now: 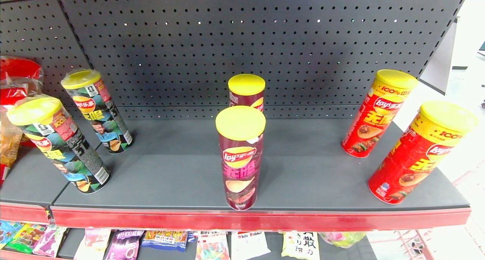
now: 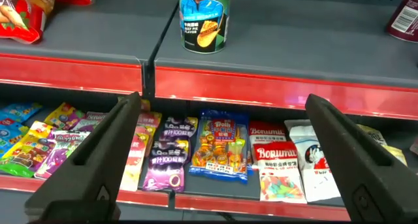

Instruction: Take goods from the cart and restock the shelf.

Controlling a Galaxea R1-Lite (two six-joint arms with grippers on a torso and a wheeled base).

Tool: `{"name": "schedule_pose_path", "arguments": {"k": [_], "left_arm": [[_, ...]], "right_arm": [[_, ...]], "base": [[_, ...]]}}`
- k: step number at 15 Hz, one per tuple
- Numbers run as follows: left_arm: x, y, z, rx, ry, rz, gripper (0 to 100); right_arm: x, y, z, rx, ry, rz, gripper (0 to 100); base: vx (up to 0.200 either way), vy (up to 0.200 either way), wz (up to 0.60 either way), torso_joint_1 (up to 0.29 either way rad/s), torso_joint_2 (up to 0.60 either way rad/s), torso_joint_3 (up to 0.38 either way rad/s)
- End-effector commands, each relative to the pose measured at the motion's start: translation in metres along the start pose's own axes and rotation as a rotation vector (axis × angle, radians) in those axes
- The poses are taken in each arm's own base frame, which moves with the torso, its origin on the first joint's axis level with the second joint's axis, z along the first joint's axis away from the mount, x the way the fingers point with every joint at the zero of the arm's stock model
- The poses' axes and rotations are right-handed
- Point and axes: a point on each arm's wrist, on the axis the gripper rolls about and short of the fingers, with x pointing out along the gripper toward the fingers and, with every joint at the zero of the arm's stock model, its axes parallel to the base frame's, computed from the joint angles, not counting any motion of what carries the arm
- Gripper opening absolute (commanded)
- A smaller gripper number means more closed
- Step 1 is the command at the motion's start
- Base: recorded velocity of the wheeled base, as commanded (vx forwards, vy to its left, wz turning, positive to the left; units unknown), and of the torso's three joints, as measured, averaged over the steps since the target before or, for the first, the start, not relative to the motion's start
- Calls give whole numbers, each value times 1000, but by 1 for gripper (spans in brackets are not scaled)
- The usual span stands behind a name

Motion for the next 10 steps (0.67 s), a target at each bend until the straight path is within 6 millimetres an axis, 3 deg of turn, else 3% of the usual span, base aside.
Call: {"name": "schedule_pose_path", "arguments": {"k": [1,10], "left_arm": [[0,0,0,0,1,1,100],[0,0,0,0,1,1,100]], "right_arm": [[0,0,0,-1,-2,2,100],[0,0,0,13,-5,-1,100]], "base": [[0,0,0,0,0,0],[0,0,0,0,0,0]]}}
